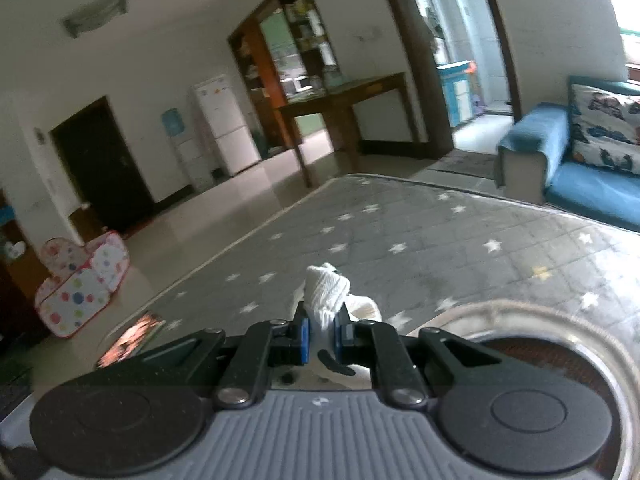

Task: Fold clothes
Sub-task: 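Lift the waistband with the right gripper and fold it toward the left gripper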

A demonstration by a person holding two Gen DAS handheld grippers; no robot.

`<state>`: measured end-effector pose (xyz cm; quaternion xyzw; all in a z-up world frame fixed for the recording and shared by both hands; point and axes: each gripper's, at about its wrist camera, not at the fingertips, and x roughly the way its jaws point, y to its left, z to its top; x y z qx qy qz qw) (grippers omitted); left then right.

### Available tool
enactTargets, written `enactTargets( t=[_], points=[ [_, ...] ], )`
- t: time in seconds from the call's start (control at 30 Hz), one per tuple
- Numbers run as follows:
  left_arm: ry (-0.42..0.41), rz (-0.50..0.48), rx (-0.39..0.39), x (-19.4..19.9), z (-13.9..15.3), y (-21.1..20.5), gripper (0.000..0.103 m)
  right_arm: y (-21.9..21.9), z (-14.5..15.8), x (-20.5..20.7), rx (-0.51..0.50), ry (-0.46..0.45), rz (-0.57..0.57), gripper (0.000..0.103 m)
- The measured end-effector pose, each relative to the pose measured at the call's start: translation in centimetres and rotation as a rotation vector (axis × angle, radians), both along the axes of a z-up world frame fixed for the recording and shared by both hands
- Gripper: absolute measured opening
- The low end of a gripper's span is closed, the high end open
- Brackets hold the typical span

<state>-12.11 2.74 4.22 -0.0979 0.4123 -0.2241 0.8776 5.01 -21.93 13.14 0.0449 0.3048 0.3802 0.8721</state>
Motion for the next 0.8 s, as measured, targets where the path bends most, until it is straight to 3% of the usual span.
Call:
enactTargets(
  t=[0.37,0.6,0.8],
  points=[
    [-0.018,0.058,-0.01,-1.5,0.0,2.4,0.041,1.5,-0.1,-12.2,-0.068,-0.054,0.215,0.01],
    [-0.039,0.102,-0.005,-1.7,0.5,3.8,0.042,2.6,-2.9,-18.5,-0.249,-0.139,0.35,0.011],
    [-0.083,0.111,-0.012,-1.2,2.1,4.2,0.042,3.1,-4.6,-22.9,-0.443,-0.303,0.431,0.011]
  ],
)
